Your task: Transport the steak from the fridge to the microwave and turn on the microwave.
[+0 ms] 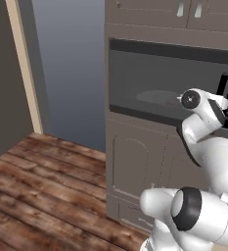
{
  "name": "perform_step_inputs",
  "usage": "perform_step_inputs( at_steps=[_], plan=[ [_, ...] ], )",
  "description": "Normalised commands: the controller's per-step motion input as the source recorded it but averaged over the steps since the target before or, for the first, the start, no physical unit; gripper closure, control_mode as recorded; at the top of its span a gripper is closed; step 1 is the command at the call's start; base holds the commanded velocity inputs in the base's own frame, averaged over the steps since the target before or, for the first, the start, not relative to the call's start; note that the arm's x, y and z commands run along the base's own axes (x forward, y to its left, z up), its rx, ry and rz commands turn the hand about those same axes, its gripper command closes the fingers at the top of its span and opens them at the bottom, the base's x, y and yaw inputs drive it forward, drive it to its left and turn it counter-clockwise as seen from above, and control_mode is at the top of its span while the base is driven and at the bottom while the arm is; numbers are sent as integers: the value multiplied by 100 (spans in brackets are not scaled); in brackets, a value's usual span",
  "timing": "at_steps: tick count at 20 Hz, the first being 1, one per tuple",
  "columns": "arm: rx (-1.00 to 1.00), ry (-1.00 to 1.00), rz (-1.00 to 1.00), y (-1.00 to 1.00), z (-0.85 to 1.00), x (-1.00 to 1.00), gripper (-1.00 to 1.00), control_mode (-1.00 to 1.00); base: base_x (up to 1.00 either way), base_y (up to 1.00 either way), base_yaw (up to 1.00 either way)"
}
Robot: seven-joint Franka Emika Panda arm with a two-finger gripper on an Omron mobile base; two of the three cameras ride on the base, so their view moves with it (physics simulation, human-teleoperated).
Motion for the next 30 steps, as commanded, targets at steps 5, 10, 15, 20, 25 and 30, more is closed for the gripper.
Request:
perform_step_inputs(
  at_steps=[5, 10, 15, 20, 25, 30],
  plan=[
    [-4, 2, -3, 2, 19, -10, -100, -100, 0, 0, 0],
    [-10, 0, 0, 63, 32, -66, -100, -100, 0, 0, 0],
    [-10, 1, 0, 71, 37, -63, -100, -100, 0, 0, 0],
    [2, 36, -6, 34, 30, -19, -100, -100, 0, 0, 0],
    [20, 27, -13, -5, 2, -88, -100, -100, 0, 0, 0],
    [7, -13, -6, -18, 0, -58, -100, -100, 0, 0, 0]
  ],
)
